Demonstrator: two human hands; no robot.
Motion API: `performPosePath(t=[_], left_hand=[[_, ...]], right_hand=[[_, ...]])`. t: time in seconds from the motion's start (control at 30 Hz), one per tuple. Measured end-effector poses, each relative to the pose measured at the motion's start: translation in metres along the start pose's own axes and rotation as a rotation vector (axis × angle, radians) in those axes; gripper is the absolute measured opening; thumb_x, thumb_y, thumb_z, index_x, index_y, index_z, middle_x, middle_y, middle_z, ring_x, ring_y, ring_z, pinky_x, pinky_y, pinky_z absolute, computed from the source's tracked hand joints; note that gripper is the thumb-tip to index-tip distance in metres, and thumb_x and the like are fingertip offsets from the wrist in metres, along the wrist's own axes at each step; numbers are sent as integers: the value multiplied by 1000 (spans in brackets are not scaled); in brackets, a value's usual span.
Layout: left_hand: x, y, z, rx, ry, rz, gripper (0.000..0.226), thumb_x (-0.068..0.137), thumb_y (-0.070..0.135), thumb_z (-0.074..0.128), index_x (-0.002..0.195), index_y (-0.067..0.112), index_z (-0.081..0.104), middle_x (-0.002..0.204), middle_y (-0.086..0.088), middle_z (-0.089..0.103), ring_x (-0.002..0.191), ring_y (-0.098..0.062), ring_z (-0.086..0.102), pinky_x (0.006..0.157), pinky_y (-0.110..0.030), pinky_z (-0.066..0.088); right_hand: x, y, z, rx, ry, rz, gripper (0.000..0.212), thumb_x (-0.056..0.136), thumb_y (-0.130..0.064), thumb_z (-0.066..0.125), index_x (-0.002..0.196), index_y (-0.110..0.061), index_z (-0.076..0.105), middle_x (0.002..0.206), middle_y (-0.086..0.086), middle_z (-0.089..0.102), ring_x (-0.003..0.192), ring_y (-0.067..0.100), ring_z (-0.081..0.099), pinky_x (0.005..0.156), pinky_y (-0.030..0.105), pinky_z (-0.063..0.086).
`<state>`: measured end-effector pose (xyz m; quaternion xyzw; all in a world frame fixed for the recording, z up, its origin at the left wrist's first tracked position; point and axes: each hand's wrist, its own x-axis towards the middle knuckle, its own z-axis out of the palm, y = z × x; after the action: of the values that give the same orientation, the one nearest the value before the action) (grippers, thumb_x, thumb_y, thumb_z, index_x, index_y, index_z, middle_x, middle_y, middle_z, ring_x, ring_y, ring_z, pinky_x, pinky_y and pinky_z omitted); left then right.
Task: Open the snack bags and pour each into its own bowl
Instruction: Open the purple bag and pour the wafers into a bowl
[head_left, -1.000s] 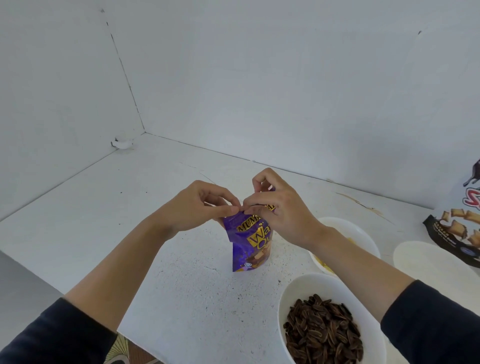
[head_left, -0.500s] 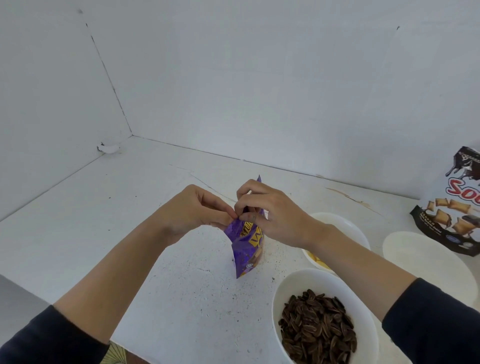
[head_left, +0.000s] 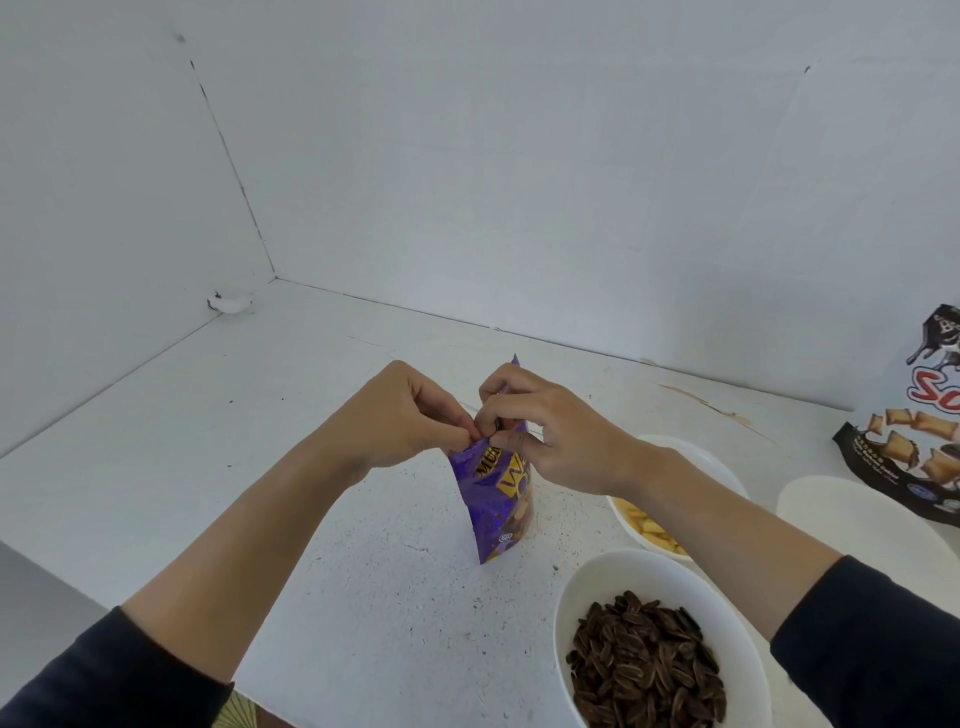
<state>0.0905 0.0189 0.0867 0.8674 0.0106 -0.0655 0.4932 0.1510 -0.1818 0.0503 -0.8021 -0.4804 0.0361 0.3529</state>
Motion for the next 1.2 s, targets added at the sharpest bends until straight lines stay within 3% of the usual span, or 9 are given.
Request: performPosePath(t=[0.13,0.37,0.5,0.67,0.73,0.9,1.03,1.1,1.2], left_hand=[[0,-2,2,-26,76,-32,15,81,-7,71,80,3,81,67,-6,76,62,-10,70,54,-13,49],[11,-1,1,-53,-120,-129,23,83,4,73,104,11,68,76,-7,75,69,-19,71,83,-36,61],[14,4,3,16,-41,-20,16,83,4,75,95,15,72,62,-5,68,61,-11,64,60,-20,51],[16,-7,11,6,103,23,19,83,3,69,80,21,67,52,1,58,54,-11,48,56,-26,39],[17,-9,14,28,82,34,19,87,6,67,79,23,69,58,2,62,58,-14,54,60,-29,43],[28,-2,16,24,-42,-52,20,90,16,70,107,24,62,94,-3,72,77,-15,75,63,-23,58],[38,7,18,121,-106,-40,14,89,10,68,101,16,67,75,-3,75,62,-8,68,68,-24,57],[40,8,17,166,-60,21,13,87,10,69,96,19,67,64,0,71,53,-5,60,56,-18,45],[42,2,11,151,102,99,16,85,13,69,92,25,62,55,5,59,57,-12,58,59,-31,48]], right_hand=[[1,1,-1,-32,-8,-21,12,94,1,59,92,-10,65,109,-3,49,92,13,54,81,34,48],[0,4,-1,-27,56,-57,9,93,-2,64,91,-11,66,107,-6,46,87,11,55,81,33,48],[-2,8,-3,-56,82,-51,7,95,-8,64,96,-13,68,108,-8,48,91,11,55,79,33,50],[-7,13,-4,-33,80,-33,7,97,-8,61,94,-15,60,108,-7,50,96,11,52,81,26,47],[-7,13,-6,-36,72,-37,5,97,-10,61,97,-15,61,108,-6,51,97,8,52,83,21,45],[-3,15,-10,-59,27,-6,16,89,-6,69,102,-14,64,108,-5,56,99,11,55,85,31,48],[-3,19,-12,-73,56,-17,19,86,1,70,100,-12,70,106,-4,61,96,5,59,85,24,50],[-6,22,-16,-132,73,-26,16,90,-5,69,101,-16,70,108,-9,61,99,0,56,85,19,48],[-15,31,-27,-208,65,-5,9,97,-17,62,106,-19,66,109,-13,54,102,2,50,83,17,43]])
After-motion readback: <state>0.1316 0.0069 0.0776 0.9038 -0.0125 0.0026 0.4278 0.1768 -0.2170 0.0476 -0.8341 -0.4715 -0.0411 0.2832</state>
